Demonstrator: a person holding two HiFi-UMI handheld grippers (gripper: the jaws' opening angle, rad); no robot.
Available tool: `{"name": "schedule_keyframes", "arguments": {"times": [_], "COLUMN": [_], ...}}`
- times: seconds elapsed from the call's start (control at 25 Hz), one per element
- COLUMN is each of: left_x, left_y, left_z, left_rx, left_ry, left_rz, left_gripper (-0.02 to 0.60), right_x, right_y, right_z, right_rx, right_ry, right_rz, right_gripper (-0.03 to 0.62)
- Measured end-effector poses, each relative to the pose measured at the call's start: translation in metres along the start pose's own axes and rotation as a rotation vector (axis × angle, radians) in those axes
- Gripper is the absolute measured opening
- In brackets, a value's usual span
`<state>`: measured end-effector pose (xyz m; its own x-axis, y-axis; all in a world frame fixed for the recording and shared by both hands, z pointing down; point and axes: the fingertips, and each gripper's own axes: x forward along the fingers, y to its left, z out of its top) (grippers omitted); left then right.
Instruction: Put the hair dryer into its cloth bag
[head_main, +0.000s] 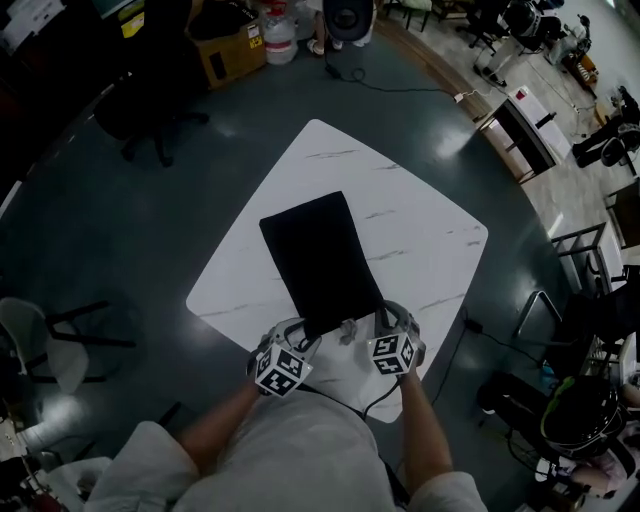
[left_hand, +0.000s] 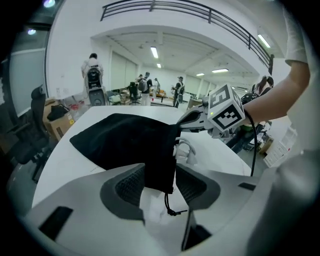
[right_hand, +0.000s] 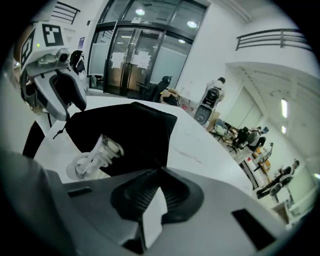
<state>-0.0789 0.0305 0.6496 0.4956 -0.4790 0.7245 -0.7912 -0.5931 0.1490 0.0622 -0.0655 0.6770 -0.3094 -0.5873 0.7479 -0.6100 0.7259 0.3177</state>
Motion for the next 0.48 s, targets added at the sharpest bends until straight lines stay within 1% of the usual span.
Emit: {"name": "schedule_keyframes", "arguments": {"times": [0.08,0.2,0.32,0.36,0.4,0.48], "left_x": [-0.001,0.003,0.014,0.019,0.022,0.024], "left_y": [-0.001,0.001,0.001,0.0,-0.001,-0.001], "left_z": [-0.009,-0.023,-0.041,-0.047,-0.053,-0.06], "left_rx": [-0.021,-0.052,-0.063,-0.056,-0.047,-0.031], "left_ry": [0.023,0.061,0.125,0.151,0.169,0.173], "left_rz": [0.005,0.019,0.009,-0.001,-0.008,-0.016], "left_gripper": [0.183,0.184,0.182,0.161,0.118,0.089], "right_x": [-0.004,-0.007,-0.007,-0.007,-0.008,-0.01], "right_y": [0.001,0.006,0.012,0.014,0.018,0.029], "right_z": [0.003,0.005,0.0,-0.003,-0.006,-0.012], "right_rx": [0.024,0.045,0.058,0.063,0.068,0.074], "right_ry": [-0.01,-0.013,0.001,0.007,0.012,0.023], "right_rz": [0.004,0.014,0.021,0.028,0.038,0.062], "right_gripper": [0.026,0.025,0.025,0.025,0.025,0.023]}}
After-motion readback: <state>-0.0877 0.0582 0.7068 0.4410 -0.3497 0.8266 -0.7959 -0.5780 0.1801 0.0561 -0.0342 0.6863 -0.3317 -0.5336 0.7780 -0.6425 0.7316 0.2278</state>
